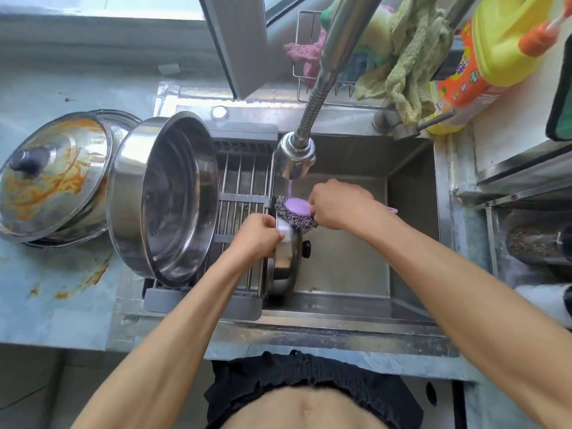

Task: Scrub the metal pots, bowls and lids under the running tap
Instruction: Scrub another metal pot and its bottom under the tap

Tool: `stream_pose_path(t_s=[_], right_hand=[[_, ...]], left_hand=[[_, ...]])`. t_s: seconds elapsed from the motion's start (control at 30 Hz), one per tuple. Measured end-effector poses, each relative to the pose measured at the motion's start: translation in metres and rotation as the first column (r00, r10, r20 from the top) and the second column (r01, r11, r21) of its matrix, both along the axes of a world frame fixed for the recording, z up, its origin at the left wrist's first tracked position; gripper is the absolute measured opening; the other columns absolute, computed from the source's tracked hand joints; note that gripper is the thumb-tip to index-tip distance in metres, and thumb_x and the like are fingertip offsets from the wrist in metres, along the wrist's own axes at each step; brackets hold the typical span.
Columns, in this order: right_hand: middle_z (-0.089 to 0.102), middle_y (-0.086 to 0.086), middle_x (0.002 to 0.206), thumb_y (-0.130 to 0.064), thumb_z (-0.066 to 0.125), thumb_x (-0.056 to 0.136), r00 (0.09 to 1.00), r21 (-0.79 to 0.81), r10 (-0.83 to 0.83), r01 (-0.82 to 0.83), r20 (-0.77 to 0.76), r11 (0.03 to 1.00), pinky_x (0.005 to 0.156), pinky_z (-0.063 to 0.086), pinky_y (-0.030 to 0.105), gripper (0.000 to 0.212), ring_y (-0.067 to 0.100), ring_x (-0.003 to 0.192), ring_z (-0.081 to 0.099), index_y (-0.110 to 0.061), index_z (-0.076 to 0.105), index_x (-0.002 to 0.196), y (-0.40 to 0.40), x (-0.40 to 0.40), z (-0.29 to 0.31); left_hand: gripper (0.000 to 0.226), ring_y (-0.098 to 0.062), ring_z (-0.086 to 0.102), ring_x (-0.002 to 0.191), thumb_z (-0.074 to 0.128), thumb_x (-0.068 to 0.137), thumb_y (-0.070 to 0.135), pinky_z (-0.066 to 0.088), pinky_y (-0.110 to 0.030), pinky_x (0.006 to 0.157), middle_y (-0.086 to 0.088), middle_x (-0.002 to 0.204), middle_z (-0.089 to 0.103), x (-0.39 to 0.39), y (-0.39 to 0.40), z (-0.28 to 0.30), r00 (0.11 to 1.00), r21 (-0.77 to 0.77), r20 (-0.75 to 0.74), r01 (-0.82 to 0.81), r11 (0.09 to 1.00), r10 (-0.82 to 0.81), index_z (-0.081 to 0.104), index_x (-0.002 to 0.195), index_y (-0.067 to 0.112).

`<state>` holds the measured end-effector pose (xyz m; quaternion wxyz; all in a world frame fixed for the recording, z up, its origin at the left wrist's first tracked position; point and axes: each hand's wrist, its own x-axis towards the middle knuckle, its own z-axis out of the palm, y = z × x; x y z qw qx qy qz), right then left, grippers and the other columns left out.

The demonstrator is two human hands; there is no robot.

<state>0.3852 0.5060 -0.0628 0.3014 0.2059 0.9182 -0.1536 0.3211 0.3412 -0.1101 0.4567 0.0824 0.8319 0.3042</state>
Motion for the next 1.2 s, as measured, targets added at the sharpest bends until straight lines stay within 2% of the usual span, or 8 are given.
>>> stream_pose_path(t_s=[0.23,0.47,0.57,0.7,0.83,0.93,1.03,1.2], right_hand=[[0.062,0.012,0.106,-0.014,0.049,0.089,0.994,0.112,-0.108,0.107,0.006,0.988,0.07,0.042,0.032,0.024,0.032,0.083,0.054,-0.013,0.064,0.108,0.038,0.035,0.002],[0.058,0.002,0.079,-0.021,0.046,0.084,0.996,-0.061,0.009,-0.015,-0.092,0.998,0.061,0.042,0.033,0.018,0.034,0.079,0.06,-0.023,0.052,0.067,0.006,0.048,0.012],[0.056,0.005,0.076,-0.017,0.046,0.084,0.993,-0.038,-0.079,0.076,-0.085,0.996,0.06,0.043,0.032,0.019,0.034,0.075,0.057,-0.019,0.052,0.067,0.021,0.042,0.009],[0.052,0.003,0.069,-0.017,0.046,0.087,0.986,-0.061,-0.101,0.093,-0.135,0.994,0.058,0.042,0.032,0.024,0.034,0.072,0.056,-0.018,0.048,0.064,0.024,0.039,0.01],[0.061,0.004,0.072,-0.027,0.046,0.091,0.971,-0.161,-0.024,-0.016,-0.239,0.987,0.062,0.052,0.039,0.022,0.031,0.074,0.059,-0.019,0.056,0.074,0.004,0.04,0.022],[0.061,0.004,0.079,-0.031,0.046,0.094,0.957,-0.087,-0.061,0.038,-0.285,0.995,0.061,0.046,0.036,0.023,0.033,0.076,0.057,-0.023,0.055,0.074,0.011,0.043,0.026],[0.061,0.008,0.087,-0.026,0.046,0.094,0.941,-0.055,-0.167,0.158,-0.294,0.986,0.065,0.042,0.035,0.022,0.037,0.085,0.061,-0.024,0.055,0.074,0.016,0.054,0.022],[0.063,0.014,0.096,-0.028,0.046,0.096,0.957,-0.036,-0.013,0.003,-0.291,0.999,0.067,0.038,0.035,0.018,0.039,0.09,0.062,-0.023,0.063,0.097,-0.019,0.063,0.026]], left_hand=[[0.024,-0.023,0.069,0.097,0.062,0.089,0.005,0.054,-0.038,0.088,-0.008,0.101,0.076,0.024,-0.01,-0.012,0.983,0.103,0.154,-0.121,0.987,0.104,0.074,0.11,0.004],[0.042,-0.015,0.046,0.04,0.042,0.084,-0.009,0.031,-0.02,0.039,0.005,0.04,0.046,0.041,0.006,0.012,0.925,0.183,0.166,-0.369,0.911,0.342,0.048,0.052,0.017],[0.025,-0.02,0.045,0.046,0.041,0.074,-0.001,0.033,-0.028,0.051,-0.004,0.05,0.048,0.037,0.0,0.015,0.9,0.169,0.162,-0.429,0.887,0.405,0.052,0.056,0.013],[0.042,-0.024,0.048,0.067,0.041,0.082,0.0,0.036,-0.039,0.062,-0.004,0.056,0.049,0.036,-0.004,0.014,0.86,0.143,0.058,-0.509,0.849,0.506,0.049,0.044,0.016],[0.044,-0.026,0.056,0.079,0.038,0.101,0.028,0.045,-0.041,0.077,-0.009,0.08,0.065,0.039,0.003,0.018,0.754,0.203,-0.055,-0.634,0.746,0.655,0.064,0.071,0.007],[0.05,-0.025,0.057,0.073,0.046,0.1,0.035,0.046,-0.041,0.074,-0.006,0.07,0.065,0.038,0.004,0.015,0.792,0.196,-0.064,-0.586,0.786,0.607,0.062,0.062,0.008],[0.056,-0.025,0.065,0.075,0.056,0.094,0.052,0.054,-0.04,0.077,-0.006,0.072,0.069,0.034,0.004,0.01,0.791,0.16,0.006,-0.605,0.78,0.612,0.066,0.064,0.006],[0.045,-0.029,0.075,0.086,0.066,0.092,0.051,0.062,-0.051,0.084,-0.014,0.093,0.078,0.028,0.002,0.008,0.667,0.088,0.227,-0.74,0.667,0.71,0.073,0.084,0.008]])
